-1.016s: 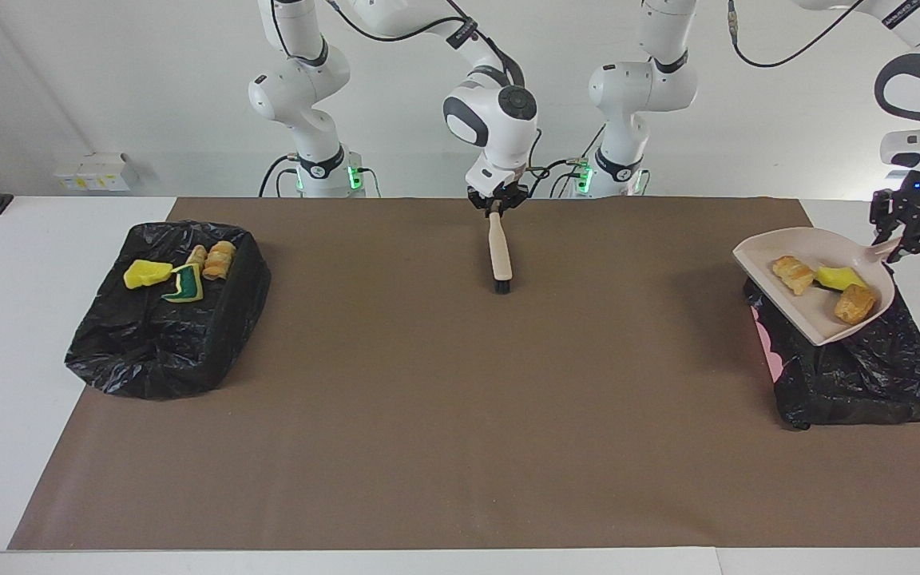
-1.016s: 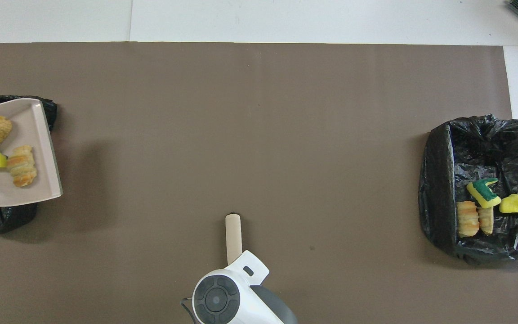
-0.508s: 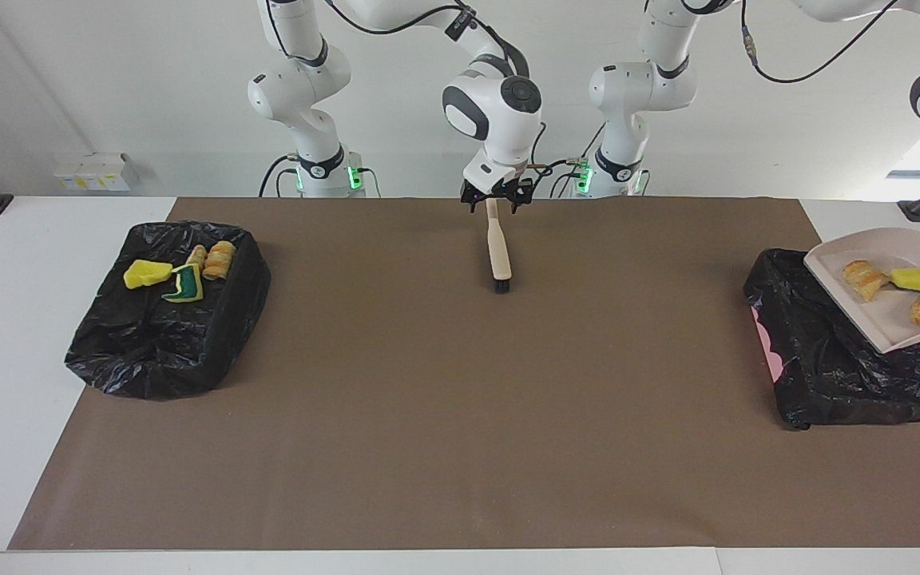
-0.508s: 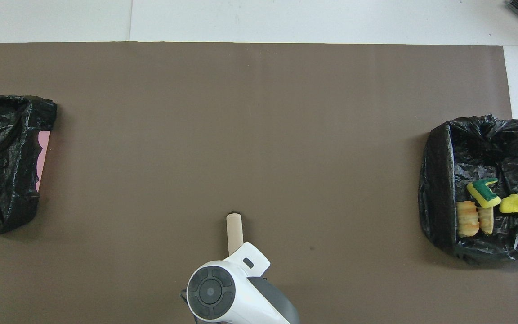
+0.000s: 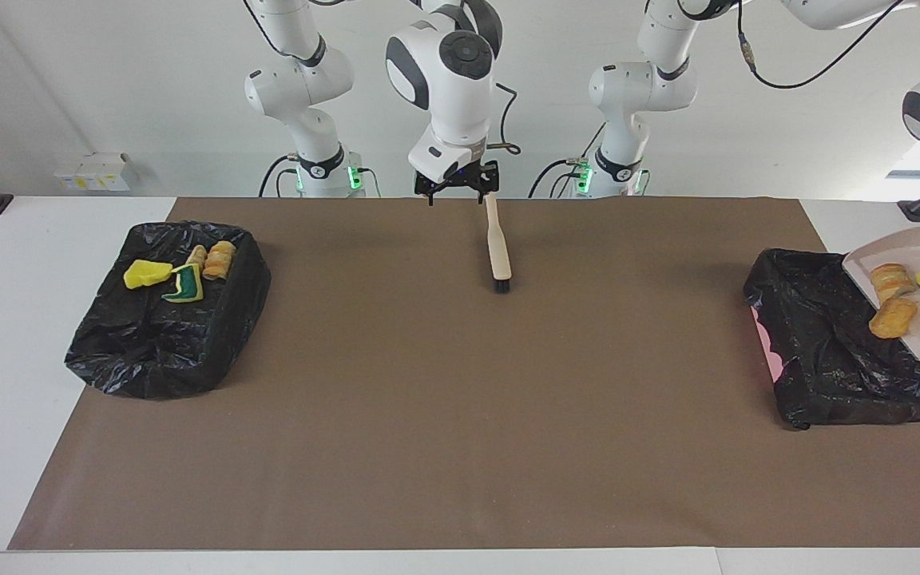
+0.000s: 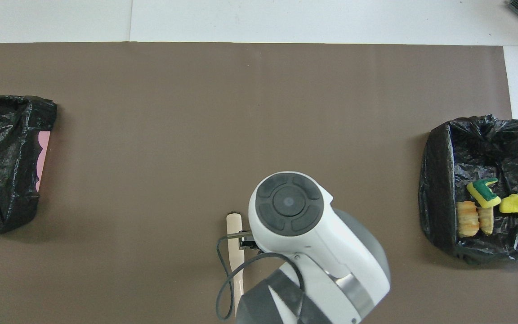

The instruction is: Sweep and dump trash in bin

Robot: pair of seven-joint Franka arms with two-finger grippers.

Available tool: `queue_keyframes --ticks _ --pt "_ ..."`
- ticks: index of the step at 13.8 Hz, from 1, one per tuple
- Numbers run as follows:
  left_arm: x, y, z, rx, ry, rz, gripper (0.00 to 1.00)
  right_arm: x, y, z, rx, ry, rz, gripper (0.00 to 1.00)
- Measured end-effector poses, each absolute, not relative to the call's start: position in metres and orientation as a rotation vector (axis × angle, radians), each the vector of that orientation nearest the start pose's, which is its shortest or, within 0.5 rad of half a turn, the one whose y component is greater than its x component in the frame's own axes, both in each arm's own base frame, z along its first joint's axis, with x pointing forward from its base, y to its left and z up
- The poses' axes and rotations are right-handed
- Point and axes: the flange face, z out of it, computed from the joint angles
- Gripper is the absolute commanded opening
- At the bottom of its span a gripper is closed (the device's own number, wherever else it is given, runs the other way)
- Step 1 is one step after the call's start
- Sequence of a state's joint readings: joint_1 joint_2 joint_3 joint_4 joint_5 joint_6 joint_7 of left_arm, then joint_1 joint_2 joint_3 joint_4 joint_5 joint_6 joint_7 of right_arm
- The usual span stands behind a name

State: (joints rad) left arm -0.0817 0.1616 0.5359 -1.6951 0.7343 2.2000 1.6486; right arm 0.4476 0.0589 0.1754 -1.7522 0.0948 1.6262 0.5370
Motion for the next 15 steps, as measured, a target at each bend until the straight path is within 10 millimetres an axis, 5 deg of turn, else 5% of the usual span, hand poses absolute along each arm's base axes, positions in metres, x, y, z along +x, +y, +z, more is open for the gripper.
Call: queue_keyframes --ticks 4,10,15 --pt "0.580 0.260 0.564 -1.624 1.678 0.710 0.00 0.498 0.242 0.550 -3.087 -0.197 0.284 1.00" --pt "0.569 0.194 0.594 -1.723 1.597 0.748 0.00 0.538 0.112 0.588 -3.090 -0.264 0.174 1.00" --pt "0.565 0.197 0.589 -1.546 1.529 0.778 0.00 0.544 0.064 0.605 -3.106 -0.184 0.154 1.00"
